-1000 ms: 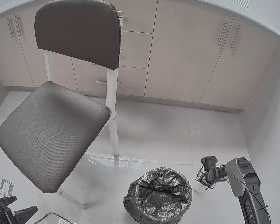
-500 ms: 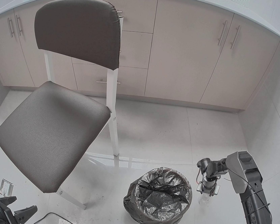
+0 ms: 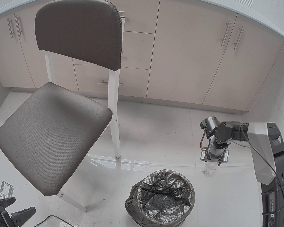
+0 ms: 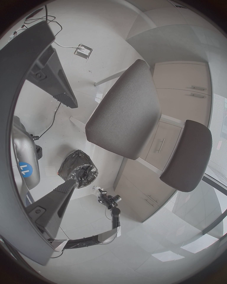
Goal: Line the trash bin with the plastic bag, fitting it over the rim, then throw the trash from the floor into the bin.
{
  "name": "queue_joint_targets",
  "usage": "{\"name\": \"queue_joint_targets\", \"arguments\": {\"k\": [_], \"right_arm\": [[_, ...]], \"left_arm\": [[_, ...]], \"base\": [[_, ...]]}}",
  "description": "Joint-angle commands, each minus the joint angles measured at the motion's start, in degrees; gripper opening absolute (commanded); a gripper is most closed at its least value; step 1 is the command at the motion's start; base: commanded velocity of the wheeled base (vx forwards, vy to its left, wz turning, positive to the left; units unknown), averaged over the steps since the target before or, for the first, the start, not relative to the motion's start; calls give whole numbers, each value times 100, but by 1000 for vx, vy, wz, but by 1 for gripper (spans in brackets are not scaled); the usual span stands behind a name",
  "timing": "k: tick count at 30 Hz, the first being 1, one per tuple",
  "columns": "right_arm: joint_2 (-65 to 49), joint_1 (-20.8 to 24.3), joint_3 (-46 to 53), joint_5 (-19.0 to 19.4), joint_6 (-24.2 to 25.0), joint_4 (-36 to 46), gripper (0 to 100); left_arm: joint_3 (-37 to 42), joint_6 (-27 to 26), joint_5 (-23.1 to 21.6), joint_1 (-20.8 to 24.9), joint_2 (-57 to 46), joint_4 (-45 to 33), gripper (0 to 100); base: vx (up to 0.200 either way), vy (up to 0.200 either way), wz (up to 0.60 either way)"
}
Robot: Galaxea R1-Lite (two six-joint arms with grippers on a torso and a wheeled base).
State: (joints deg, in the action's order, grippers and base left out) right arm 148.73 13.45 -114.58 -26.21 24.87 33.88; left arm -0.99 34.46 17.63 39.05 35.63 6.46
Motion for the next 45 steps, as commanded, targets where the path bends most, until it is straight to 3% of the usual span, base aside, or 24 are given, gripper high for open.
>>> {"name": "queue_joint_targets", "arguments": {"k": [1,4,5,7,11,19,23,35,45], "right_arm": [[-1707,1011,-1,-33,-87,1130,0],[-2032,1389,-1,-33,-87,1631,0],[-2260,1784,-1,-42,-26,2105,0],[-2401,2162,-1,-77,71,2431,0],[-2366,2777,-1,-227,352,2615,0],[-1416,3393,-1,-297,1038,2571,0],[-748,3419,-1,-526,1152,2518,0],[60,3050,-1,-543,1073,1684,0],[262,2848,-1,-543,914,1640,0]], "left_arm": [[99,8,4,24,-144,4,100],[99,8,4,15,-144,4,100],[99,8,4,15,-162,4,100],[99,8,4,15,-206,4,100],[99,8,4,15,-250,4,100],[99,-1,4,24,-241,13,100],[99,-1,4,24,-241,13,100],[99,8,-5,24,-215,13,100],[99,8,-5,42,-215,13,100]], "base": [[0,0,0],[0,0,0],[0,0,0],[0,0,0],[0,0,0],[0,0,0],[0,0,0],[0,0,0],[0,0,0]]}}
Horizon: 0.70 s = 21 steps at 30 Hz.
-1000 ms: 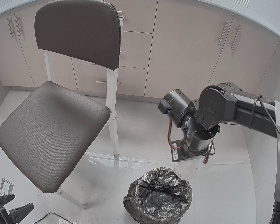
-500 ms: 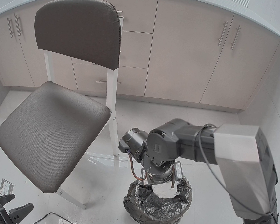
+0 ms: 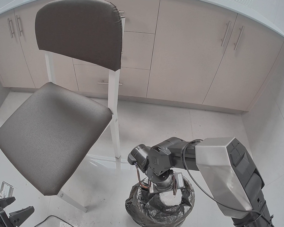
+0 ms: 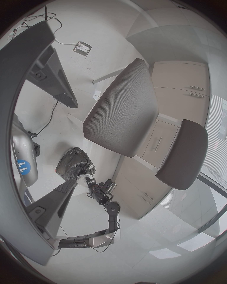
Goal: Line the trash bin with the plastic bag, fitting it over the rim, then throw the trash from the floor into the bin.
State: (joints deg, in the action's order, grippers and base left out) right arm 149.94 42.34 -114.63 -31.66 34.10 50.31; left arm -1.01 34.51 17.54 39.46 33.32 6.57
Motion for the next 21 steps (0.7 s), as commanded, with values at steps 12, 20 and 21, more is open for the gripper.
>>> {"name": "queue_joint_targets", "arguments": {"k": [12,20,21], "right_arm": [[219,-33,4,-16,0,-21,100],[202,-77,4,-51,0,-223,100],[175,-121,4,-112,0,-232,100]], "left_arm": [[101,3,4,18,17,2,100],[101,3,4,18,17,2,100],[101,3,4,18,17,2,100]], "base": [[0,0,0],[0,0,0],[0,0,0]]}}
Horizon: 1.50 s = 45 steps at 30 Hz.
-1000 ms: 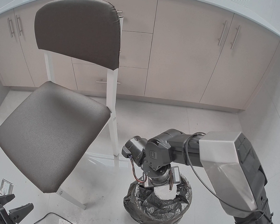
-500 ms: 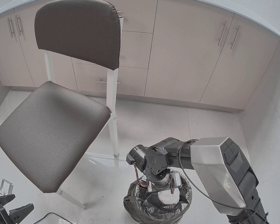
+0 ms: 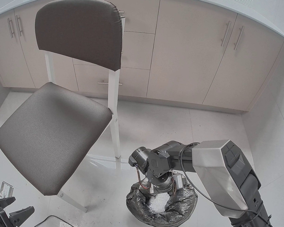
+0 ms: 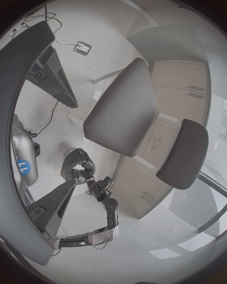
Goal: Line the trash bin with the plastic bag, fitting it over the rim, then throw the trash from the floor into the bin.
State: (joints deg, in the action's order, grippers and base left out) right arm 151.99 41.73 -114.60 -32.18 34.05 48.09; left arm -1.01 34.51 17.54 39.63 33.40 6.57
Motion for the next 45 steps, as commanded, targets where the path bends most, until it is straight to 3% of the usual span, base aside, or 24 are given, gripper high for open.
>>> {"name": "queue_joint_targets", "arguments": {"k": [1,13,18,25,26,34,45], "right_arm": [[-56,-68,1,-104,5,-10,100],[-1031,-112,1,-376,14,579,100],[-812,-121,1,-385,313,825,100],[-355,-121,1,-376,348,789,100],[-267,-121,1,-368,348,658,0],[-21,-156,1,-236,357,148,0],[551,-508,1,687,831,-151,0]], "left_arm": [[101,3,4,1,8,2,100],[101,3,4,1,8,2,100],[101,3,4,1,8,2,100],[101,12,4,1,0,2,100],[101,12,4,1,0,2,100],[101,12,4,1,0,2,100],[101,12,4,1,0,2,100]], "base": [[0,0,0],[0,0,0],[0,0,0],[0,0,0],[0,0,0],[0,0,0],[0,0,0]]}}
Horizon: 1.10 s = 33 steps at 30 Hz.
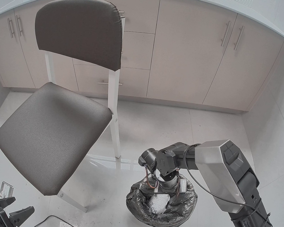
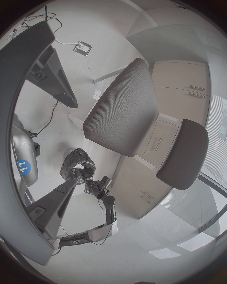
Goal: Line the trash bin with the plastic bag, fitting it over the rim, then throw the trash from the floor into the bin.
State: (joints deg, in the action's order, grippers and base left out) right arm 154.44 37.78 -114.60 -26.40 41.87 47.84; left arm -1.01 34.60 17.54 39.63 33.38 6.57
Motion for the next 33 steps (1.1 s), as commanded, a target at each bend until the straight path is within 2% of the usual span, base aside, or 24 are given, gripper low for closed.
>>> {"name": "queue_joint_targets", "arguments": {"k": [1,5,6,9,13,18,22,29,33], "right_arm": [[358,-130,1,197,75,-213,0],[482,-166,1,681,137,-635,0],[561,-166,1,944,146,-969,0],[780,-166,1,1129,-13,-1453,0],[1123,-192,1,1138,-549,-1734,0],[1369,-315,1,1094,-733,-1927,0],[1475,-456,1,1085,-909,-2419,0],[1914,-587,1,1058,-1428,-3922,0],[1958,-596,1,1032,-1507,-3931,0]], "left_arm": [[101,3,4,1,2,2,100],[101,3,4,9,11,2,100],[101,3,-5,9,11,2,100],[101,3,-5,9,11,2,100],[101,3,-5,18,11,2,100],[101,3,-5,18,11,2,100],[101,3,-5,27,11,2,100],[101,21,4,18,-16,2,100],[101,30,4,18,-16,2,100]], "base": [[0,0,0],[0,0,0],[0,0,0],[0,0,0],[0,0,0],[0,0,0],[0,0,0],[0,0,0],[0,0,0]]}}
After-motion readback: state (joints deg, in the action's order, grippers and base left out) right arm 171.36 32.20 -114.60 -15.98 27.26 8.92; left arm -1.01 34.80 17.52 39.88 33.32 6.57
